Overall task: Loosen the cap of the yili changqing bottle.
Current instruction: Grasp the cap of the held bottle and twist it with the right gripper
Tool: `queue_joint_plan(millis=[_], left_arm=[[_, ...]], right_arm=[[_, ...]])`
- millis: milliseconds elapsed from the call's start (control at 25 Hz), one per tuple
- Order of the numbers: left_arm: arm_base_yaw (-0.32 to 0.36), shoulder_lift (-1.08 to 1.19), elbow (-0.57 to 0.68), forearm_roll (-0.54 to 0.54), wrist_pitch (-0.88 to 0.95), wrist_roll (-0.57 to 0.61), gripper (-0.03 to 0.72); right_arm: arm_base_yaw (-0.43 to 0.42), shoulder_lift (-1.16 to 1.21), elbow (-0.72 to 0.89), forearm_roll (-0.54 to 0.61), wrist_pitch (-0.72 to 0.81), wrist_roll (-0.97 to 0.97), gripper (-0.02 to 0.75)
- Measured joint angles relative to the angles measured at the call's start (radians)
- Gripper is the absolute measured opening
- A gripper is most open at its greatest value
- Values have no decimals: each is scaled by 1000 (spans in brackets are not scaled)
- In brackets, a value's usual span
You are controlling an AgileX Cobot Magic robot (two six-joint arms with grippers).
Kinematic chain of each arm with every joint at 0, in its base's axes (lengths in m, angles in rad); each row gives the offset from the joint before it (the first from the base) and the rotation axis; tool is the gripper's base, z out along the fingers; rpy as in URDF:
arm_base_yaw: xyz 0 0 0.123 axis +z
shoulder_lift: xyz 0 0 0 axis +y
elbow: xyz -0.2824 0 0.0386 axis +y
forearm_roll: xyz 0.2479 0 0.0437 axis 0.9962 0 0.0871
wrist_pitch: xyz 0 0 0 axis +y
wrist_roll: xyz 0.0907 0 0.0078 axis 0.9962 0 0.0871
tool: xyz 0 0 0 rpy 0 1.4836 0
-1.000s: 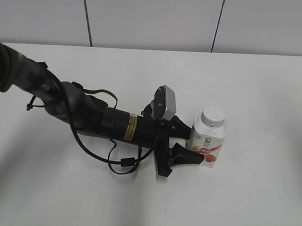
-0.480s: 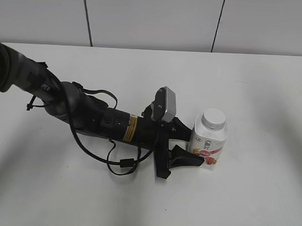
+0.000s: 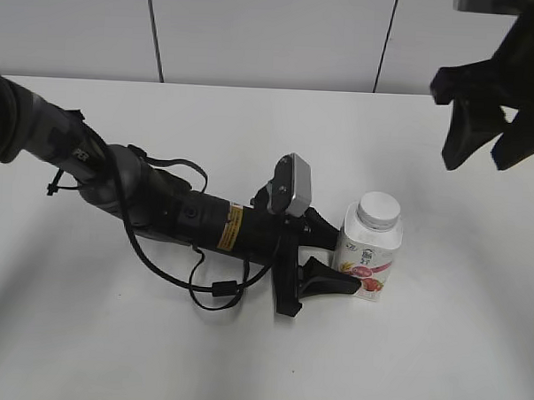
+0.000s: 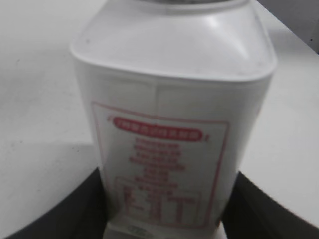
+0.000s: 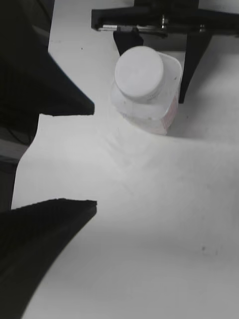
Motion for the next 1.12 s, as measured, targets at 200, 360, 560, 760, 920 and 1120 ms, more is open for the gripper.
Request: queue_joint_plan(millis=[200, 360, 560, 760, 920, 1120], left_arm=[[0, 0, 0, 1, 0, 0, 410], [0, 0, 0, 1, 0, 0, 410], [0, 0, 0, 1, 0, 0, 410], [0, 0, 0, 1, 0, 0, 409], [0, 0, 0, 1, 0, 0, 409], [0, 0, 0, 1, 0, 0, 409]], right_arm=[[63, 69, -8, 28, 1, 114, 426], [93, 115, -8, 49, -1, 126, 426], [101, 147, -44, 113, -16, 83, 442], [102, 198, -130, 136, -6, 65, 484], [102, 256, -186, 126, -5, 64, 491], [104, 290, -199, 85, -2, 62, 491]])
